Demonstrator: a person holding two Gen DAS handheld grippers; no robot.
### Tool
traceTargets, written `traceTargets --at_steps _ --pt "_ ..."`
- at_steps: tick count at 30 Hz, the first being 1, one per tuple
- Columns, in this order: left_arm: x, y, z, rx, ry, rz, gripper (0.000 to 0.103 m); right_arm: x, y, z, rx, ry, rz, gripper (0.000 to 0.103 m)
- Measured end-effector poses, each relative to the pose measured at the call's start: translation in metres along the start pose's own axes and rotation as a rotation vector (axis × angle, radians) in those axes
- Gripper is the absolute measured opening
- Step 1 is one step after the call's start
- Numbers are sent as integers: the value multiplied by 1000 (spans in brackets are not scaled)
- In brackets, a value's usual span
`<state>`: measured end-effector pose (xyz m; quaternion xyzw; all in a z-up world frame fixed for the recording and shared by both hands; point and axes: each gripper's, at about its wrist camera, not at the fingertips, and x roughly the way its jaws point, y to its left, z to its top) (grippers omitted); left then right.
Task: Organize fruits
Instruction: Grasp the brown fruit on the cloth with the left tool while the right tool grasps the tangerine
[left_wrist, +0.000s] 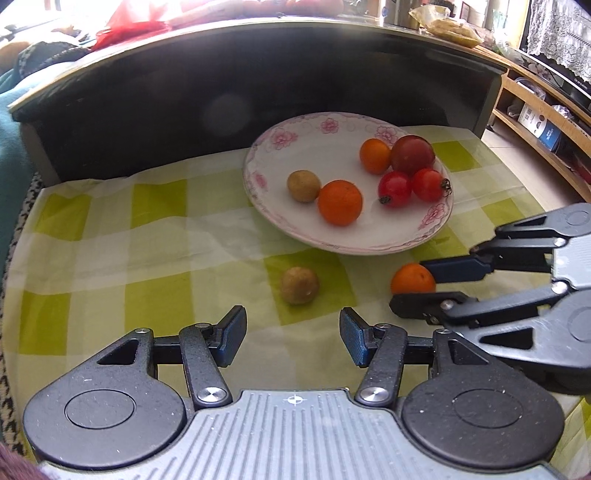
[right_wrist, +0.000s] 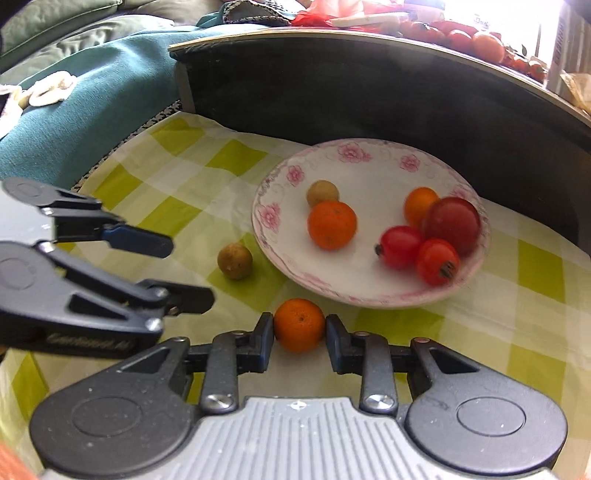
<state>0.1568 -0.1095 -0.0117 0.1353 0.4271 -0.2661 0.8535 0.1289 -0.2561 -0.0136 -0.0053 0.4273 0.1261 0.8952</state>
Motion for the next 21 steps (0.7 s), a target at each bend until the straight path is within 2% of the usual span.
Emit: traceTargets --at_steps 8,11,13,16,21 --pt "23 -4 8 -4 -26 19 64 -13 -11 -12 37 10 14 33" --pt "24 -4 9 -11 -38 16 57 -10 -14 -14 38 30 17 33" --pt "23 -7 9 0 -42 18 46 -9 -15 -14 38 30 19 33" --pt "20 -10 6 7 -39 27 37 -9 -15 -13 37 28 13 33" --pt "13 -11 3 -3 -24 14 33 -16 -11 -13 27 8 -6 33"
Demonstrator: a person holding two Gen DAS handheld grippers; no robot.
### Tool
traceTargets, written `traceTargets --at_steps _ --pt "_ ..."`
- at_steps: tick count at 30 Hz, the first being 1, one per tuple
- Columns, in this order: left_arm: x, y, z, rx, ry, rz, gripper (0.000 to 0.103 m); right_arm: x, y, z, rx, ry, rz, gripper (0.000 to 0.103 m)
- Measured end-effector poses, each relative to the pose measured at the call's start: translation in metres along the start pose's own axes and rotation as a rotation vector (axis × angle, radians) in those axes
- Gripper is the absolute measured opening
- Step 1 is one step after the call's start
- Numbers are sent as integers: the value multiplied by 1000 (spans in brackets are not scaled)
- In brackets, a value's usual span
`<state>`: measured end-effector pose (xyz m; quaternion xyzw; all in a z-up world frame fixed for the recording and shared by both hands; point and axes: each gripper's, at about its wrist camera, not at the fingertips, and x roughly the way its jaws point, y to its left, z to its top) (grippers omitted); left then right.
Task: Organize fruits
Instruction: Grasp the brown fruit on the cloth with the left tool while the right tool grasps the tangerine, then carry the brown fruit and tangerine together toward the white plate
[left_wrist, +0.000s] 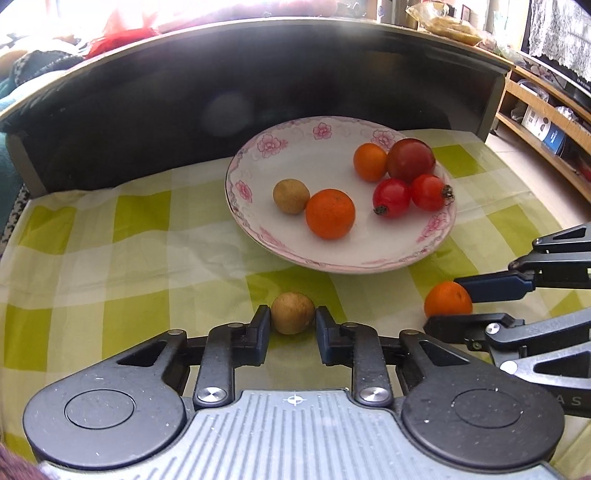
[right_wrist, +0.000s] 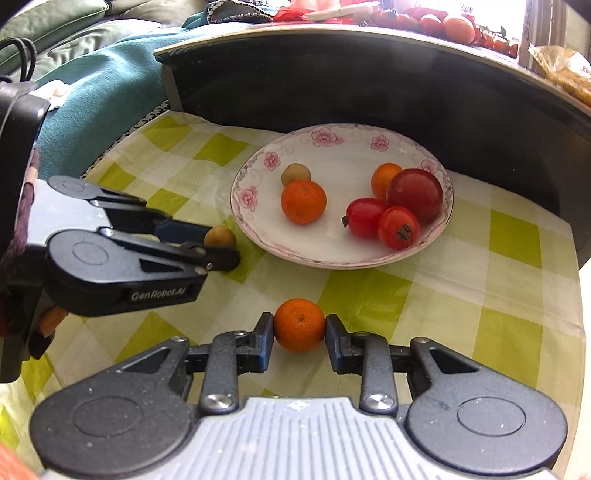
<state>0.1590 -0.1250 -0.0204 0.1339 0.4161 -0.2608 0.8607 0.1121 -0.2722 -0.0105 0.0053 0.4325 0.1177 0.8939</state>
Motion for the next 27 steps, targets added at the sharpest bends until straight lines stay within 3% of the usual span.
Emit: traceTargets --at_steps 7,20,27 --pt "-26 -16 -16 37 21 -22 33 -15 7 -8 -15 4 -23 33" --pt "-59 -37 -76 3 119 -50 34 -41 31 -54 -46 58 -43 33" --pt "-62 -38 -80 22 102 -44 38 -40 37 -62 -68 51 -50 34"
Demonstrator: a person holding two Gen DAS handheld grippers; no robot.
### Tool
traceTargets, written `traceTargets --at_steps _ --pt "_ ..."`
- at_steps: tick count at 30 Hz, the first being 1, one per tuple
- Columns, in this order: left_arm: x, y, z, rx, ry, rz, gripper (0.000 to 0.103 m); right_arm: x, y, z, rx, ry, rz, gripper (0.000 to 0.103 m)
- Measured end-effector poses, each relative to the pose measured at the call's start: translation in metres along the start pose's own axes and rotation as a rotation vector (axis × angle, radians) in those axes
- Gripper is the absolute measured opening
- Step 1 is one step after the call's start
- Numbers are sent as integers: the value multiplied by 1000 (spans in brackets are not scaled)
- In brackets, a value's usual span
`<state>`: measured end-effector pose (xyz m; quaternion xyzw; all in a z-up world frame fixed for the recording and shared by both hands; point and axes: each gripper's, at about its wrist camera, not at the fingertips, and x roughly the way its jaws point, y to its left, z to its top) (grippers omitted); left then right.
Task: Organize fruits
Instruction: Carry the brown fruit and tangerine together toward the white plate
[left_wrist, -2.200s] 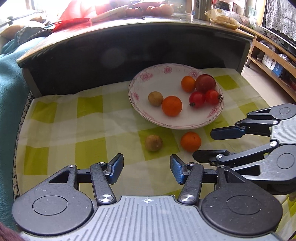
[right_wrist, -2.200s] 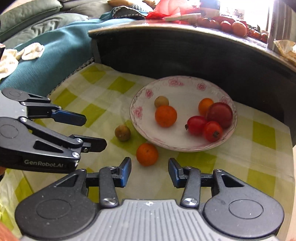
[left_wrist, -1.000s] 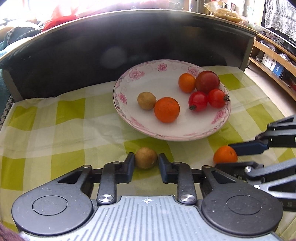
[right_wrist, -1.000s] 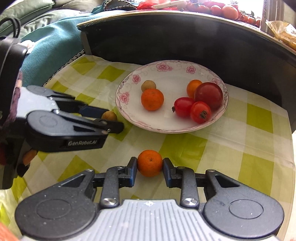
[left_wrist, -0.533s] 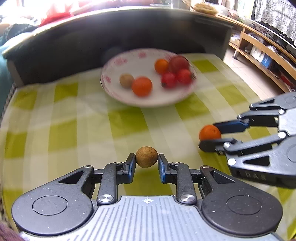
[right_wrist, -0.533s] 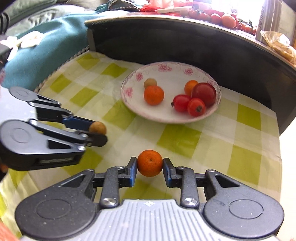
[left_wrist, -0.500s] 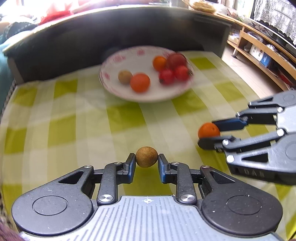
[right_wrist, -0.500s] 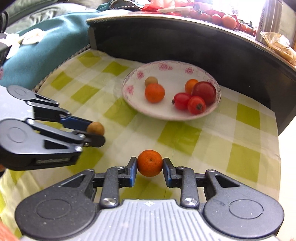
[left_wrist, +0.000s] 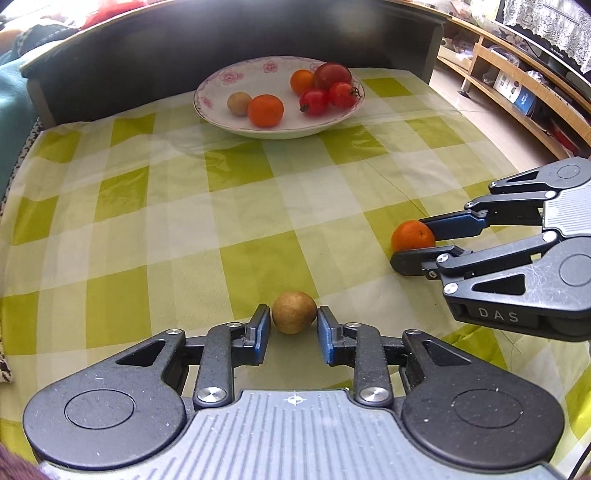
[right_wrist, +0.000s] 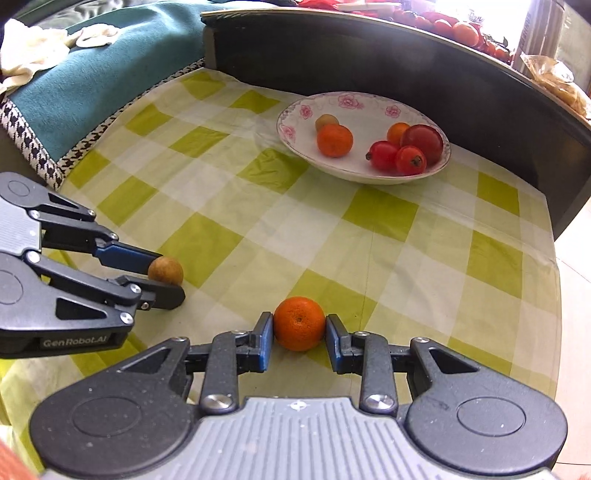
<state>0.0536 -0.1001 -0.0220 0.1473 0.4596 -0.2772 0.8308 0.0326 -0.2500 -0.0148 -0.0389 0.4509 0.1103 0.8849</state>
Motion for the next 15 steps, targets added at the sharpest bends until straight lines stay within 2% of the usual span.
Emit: traceTargets --at_steps 3,7,9,11,15 --pt "0 1 1 5 -4 -9 38 2 -3 2 0 -4 10 34" --pt "-1 1 -4 25 -7 -10 48 1 -3 0 -5 -13 14 34" --pt "-1 2 -4 24 -8 -16 50 1 -2 0 -14 -15 20 37" --pt "-1 3 -2 18 -5 -20 51 1 -2 1 -20 -10 35 44" --pt "-1 3 -2 18 -6 -28 53 1 -2 2 -20 -9 38 44"
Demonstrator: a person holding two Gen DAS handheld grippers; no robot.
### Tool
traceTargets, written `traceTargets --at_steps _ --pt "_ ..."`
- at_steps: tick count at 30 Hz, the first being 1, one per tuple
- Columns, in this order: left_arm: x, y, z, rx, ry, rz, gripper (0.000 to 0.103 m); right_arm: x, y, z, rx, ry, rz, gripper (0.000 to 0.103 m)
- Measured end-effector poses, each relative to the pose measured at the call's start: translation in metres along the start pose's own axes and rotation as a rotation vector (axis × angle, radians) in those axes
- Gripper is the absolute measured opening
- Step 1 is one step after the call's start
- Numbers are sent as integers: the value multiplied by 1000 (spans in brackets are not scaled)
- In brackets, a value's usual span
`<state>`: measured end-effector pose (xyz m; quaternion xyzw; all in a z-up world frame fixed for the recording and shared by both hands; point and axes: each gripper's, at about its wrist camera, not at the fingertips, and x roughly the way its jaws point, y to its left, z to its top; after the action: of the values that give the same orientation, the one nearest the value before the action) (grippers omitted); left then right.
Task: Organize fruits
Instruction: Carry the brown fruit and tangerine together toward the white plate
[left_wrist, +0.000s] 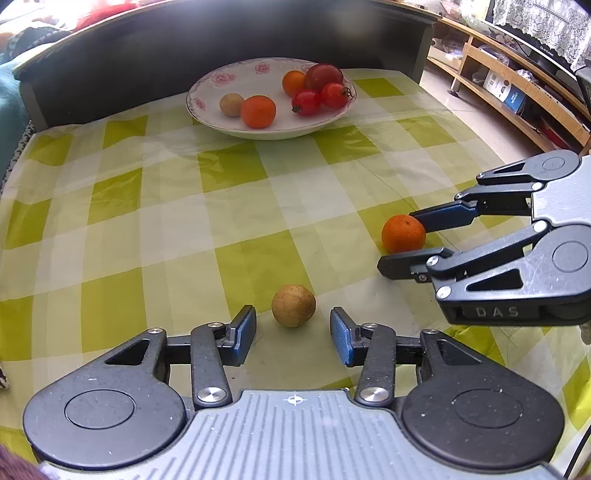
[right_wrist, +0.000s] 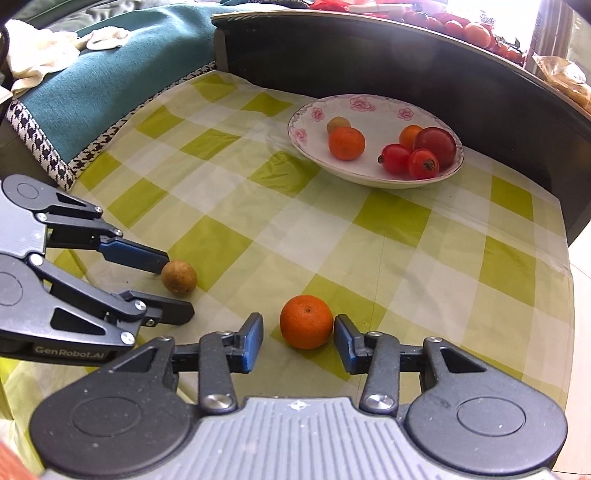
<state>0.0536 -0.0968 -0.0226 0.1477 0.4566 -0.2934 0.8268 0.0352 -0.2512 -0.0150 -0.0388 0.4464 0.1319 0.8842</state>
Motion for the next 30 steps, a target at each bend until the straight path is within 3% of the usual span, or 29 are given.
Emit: traceTargets --at_steps 11,17,19,30 --pt "1 2 2 -20 -10 -8 52 3 -6 4 19 -12 -13 44" --pt "-1 4 3 -48 -8 -13 33 4 -2 5 -3 -2 -26 40" --pt "-1 1 4 -30 -5 -3 33 4 -1 5 -9 1 -29 34" --pt "-7 2 18 -54 -41 -18 33 -1 -3 14 31 -18 -17 33"
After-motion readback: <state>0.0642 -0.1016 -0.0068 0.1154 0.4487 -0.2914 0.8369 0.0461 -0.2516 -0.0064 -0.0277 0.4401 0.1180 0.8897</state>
